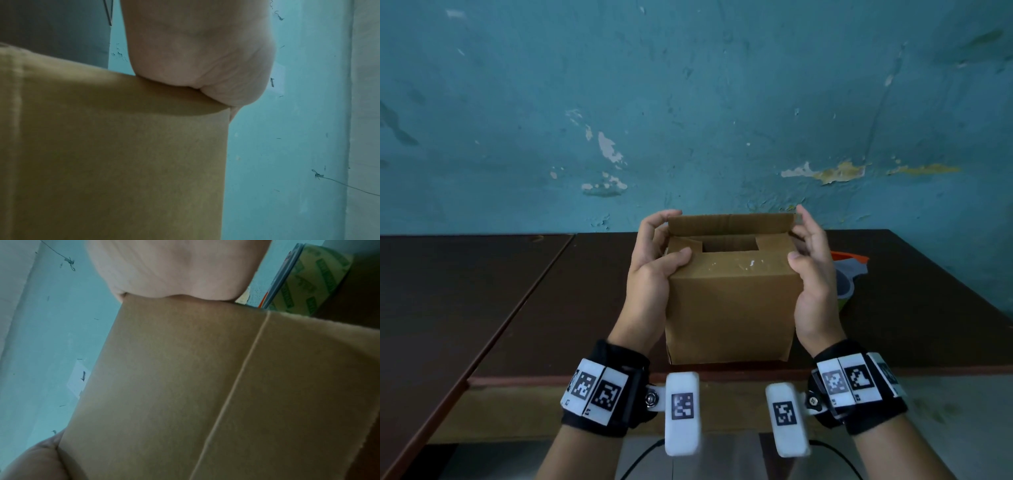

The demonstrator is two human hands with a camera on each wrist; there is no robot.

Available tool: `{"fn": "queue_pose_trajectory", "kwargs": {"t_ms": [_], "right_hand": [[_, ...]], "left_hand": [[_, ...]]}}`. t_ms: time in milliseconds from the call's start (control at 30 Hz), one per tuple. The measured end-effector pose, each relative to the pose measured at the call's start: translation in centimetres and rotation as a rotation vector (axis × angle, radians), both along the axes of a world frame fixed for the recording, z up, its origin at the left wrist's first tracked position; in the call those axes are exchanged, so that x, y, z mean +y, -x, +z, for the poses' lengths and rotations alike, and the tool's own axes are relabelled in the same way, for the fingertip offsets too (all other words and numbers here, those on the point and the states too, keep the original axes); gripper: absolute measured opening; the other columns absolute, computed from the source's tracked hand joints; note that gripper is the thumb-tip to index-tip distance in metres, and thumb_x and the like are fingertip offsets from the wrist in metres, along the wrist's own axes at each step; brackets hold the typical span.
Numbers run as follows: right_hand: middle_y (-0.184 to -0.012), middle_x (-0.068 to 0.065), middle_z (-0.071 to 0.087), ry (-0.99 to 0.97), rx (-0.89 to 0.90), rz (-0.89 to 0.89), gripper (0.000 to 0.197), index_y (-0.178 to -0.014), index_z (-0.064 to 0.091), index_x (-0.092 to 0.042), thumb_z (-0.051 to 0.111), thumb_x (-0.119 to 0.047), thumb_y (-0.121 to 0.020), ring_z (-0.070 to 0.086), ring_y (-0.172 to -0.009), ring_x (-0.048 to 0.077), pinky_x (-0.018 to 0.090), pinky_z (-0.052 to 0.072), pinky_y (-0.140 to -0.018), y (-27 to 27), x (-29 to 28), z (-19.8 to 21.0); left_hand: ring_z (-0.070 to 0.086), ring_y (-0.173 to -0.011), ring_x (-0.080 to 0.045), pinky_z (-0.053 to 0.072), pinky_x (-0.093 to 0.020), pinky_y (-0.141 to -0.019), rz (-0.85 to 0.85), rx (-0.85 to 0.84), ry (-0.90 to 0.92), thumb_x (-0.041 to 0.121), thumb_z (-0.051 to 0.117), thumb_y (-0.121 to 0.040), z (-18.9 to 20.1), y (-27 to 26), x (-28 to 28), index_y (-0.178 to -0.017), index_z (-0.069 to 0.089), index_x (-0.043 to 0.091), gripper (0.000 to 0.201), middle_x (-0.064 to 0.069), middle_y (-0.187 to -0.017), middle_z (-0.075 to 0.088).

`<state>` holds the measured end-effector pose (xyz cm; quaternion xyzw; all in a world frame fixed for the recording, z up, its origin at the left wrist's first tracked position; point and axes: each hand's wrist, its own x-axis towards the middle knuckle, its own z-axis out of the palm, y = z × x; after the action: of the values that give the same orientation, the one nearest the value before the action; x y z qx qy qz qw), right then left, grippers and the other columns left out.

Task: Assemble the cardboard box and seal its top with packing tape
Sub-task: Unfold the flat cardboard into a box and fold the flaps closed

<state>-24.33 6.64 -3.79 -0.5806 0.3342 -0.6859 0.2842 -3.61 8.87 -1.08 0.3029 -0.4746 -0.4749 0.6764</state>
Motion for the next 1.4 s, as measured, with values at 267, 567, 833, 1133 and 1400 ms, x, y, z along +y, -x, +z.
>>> {"fn": "queue_pose_trajectory", "kwargs": {"t_ms": [267, 567, 833, 1133, 1400], "right_hand": [[-0.139, 0.005, 0.062, 0.045, 0.04, 0.034, 0.051, -0.13, 0.062, -0.007, 0.039, -0.011, -0.085, 0.051, -0.135, 0.013, 0.031, 0.036, -0.115, 0.1, 0.0, 0.3], [-0.133, 0.011, 0.062, 0.083, 0.082, -0.046, 0.035, -0.109, 0.067, -0.002, 0.037, -0.013, -0.096, 0.054, -0.131, 0.016, 0.021, 0.037, -0.107, -0.1, -0.4, -0.4], [-0.132, 0.011, 0.063, 0.115, 0.074, -0.077, 0.047, -0.109, 0.068, -0.005, 0.028, -0.029, -0.103, 0.054, -0.131, 0.019, 0.023, 0.035, -0.111, -0.3, -0.3, -0.4], [-0.139, 0.006, 0.062, 0.072, -0.085, -0.022, 0.057, -0.143, 0.045, -0.009, 0.023, -0.044, -0.104, 0.049, -0.138, 0.03, 0.062, 0.028, -0.116, -0.2, -0.3, -1.1], [-0.136, 0.006, 0.062, -0.072, -0.247, -0.107, 0.055, -0.145, 0.045, -0.013, 0.028, -0.044, -0.103, 0.064, -0.118, 0.018, 0.032, 0.053, -0.097, 1.3, -0.5, -0.4]], "left_hand": [[0.064, -0.125, -0.023, 0.049, -0.033, -0.103, 0.06, -0.017, 0.09, -0.001, 0.053, -0.098, -0.7, 0.1, -0.2, -0.1, 0.056, 0.005, 0.008, -0.02, -0.13, 0.068], [0.067, -0.119, -0.024, 0.049, -0.021, -0.094, 0.172, -0.064, 0.146, -0.009, 0.035, -0.095, -1.0, 0.5, -0.4, -0.085, 0.057, 0.005, 0.028, -0.02, -0.119, 0.073], [0.067, -0.119, -0.024, 0.05, -0.02, -0.093, 0.166, -0.034, 0.124, -0.011, 0.034, -0.092, -0.9, 0.6, -0.5, -0.089, 0.057, 0.0, 0.026, -0.021, -0.119, 0.073], [0.067, -0.12, -0.024, 0.048, -0.033, -0.102, 0.177, -0.044, 0.102, -0.011, 0.034, -0.091, -0.8, 0.6, -0.4, -0.085, 0.057, 0.002, 0.027, -0.019, -0.118, 0.074], [0.067, -0.119, -0.023, 0.049, -0.031, -0.099, 0.171, -0.049, 0.095, -0.012, 0.034, -0.09, -0.6, 0.5, -0.3, -0.08, 0.056, 0.003, 0.028, -0.018, -0.117, 0.074]]}}
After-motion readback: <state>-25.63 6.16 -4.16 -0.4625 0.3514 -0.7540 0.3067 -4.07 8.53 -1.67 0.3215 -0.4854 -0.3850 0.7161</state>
